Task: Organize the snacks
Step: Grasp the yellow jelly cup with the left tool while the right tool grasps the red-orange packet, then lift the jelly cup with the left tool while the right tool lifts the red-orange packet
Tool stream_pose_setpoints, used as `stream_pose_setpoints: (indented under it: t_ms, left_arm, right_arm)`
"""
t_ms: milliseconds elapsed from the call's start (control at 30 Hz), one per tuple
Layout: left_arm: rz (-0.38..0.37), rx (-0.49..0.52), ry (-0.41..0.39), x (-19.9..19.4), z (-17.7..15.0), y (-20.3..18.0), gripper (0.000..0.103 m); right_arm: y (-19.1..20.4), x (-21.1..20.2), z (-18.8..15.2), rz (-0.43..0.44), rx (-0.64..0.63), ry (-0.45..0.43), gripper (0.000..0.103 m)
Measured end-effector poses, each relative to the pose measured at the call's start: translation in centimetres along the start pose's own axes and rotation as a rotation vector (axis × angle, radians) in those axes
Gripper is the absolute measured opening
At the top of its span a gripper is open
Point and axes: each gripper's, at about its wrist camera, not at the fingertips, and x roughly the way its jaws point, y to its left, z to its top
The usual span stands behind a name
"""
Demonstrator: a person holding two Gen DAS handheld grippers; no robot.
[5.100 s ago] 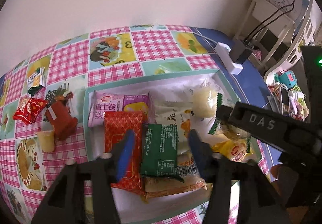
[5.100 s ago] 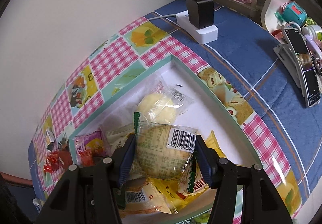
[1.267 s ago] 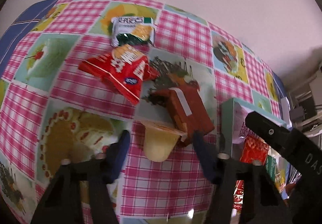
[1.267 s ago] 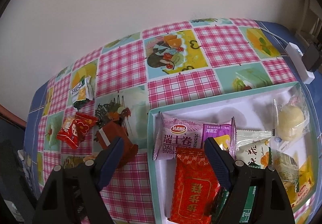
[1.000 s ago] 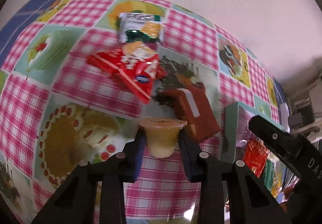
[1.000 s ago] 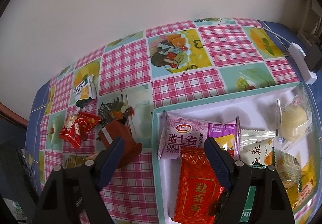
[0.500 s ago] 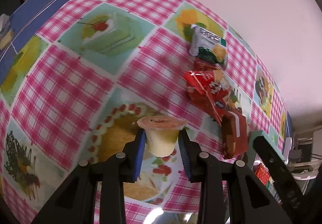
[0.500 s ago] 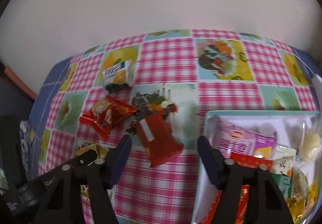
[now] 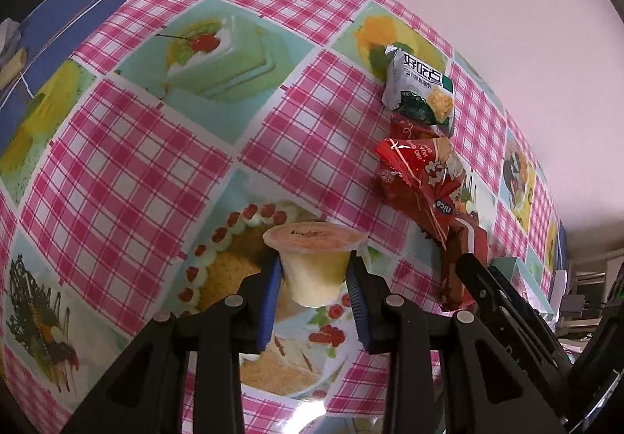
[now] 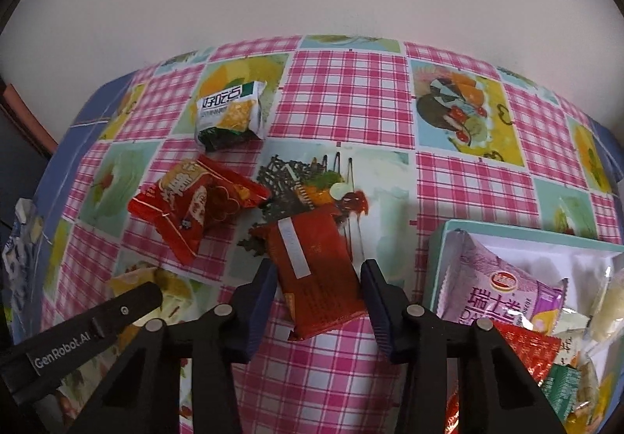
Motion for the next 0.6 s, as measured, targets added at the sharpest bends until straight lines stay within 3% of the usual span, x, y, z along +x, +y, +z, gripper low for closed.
stream_pose_setpoints:
  t_ms: [267, 600]
  left_arm:
    - [0.010, 0.012, -0.010, 0.3, 0.1, -0.3, 0.035]
    - [0.042, 0.057, -0.032, 0.5, 0.0, -1.2, 0.035]
  right_arm:
    - [0.1, 1.6, -0.4, -0.014, 0.000, 0.032, 0.043]
    - [0.5, 1.7, -0.8, -0.042, -0.015, 0.007, 0.043]
